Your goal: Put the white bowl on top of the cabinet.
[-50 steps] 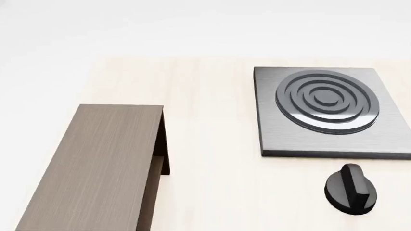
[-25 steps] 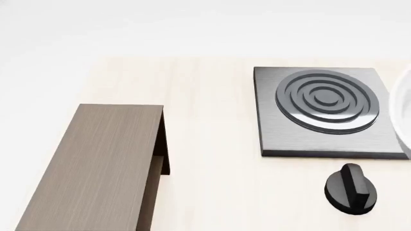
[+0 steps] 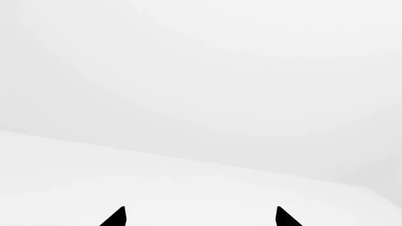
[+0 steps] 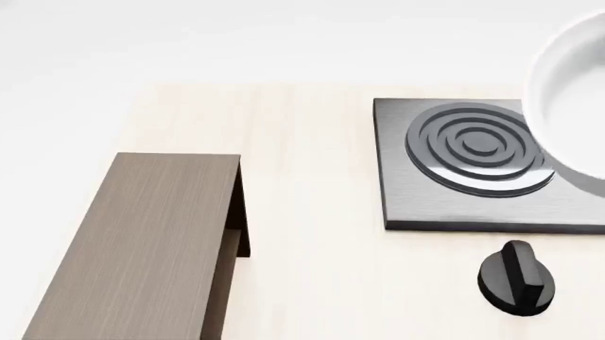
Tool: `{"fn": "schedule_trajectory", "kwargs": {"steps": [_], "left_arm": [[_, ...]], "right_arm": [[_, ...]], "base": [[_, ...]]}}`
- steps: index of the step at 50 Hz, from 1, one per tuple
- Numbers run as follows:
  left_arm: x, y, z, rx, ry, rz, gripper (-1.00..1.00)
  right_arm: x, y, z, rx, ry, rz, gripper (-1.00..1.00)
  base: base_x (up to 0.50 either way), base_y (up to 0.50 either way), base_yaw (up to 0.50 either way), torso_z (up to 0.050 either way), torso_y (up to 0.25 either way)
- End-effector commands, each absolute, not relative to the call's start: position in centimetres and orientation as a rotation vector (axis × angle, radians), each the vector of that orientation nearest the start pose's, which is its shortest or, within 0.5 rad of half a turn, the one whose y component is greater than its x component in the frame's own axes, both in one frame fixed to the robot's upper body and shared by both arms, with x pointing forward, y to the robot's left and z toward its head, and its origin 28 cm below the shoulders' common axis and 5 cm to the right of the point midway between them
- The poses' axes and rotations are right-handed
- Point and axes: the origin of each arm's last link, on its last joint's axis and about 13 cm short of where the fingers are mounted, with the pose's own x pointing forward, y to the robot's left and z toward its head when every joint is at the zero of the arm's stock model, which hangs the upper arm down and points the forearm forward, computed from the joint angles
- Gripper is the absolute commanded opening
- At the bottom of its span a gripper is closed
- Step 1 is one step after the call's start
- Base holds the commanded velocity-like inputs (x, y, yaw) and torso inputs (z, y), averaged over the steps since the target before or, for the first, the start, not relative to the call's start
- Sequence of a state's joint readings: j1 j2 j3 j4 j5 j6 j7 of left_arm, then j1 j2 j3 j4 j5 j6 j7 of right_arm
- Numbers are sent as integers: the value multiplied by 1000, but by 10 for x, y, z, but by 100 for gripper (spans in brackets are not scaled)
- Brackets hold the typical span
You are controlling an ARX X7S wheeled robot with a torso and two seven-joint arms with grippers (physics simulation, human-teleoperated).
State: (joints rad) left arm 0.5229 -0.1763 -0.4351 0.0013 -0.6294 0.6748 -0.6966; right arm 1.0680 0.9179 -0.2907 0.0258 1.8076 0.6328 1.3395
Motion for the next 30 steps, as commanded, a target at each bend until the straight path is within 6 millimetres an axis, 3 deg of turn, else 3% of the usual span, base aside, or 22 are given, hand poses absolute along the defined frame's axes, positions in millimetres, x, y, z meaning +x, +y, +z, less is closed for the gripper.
{"fn": "schedule_trajectory", "kwargs": {"steps": [1,20,30], "left_arm": [[58,345,11,-255,-267,1274,100],[58,345,10,-259,-264,1277,100],[58,345,10,-259,-263,1276,100]], "right_arm": [[290,-209,340,481,217,-542,-100],[327,-184,365,356,280,-415,-100],[336,-173,378,401,349,-284,-100]], "base": [[0,0,0,0,0],[0,0,0,0,2],[0,0,0,0,1]]}}
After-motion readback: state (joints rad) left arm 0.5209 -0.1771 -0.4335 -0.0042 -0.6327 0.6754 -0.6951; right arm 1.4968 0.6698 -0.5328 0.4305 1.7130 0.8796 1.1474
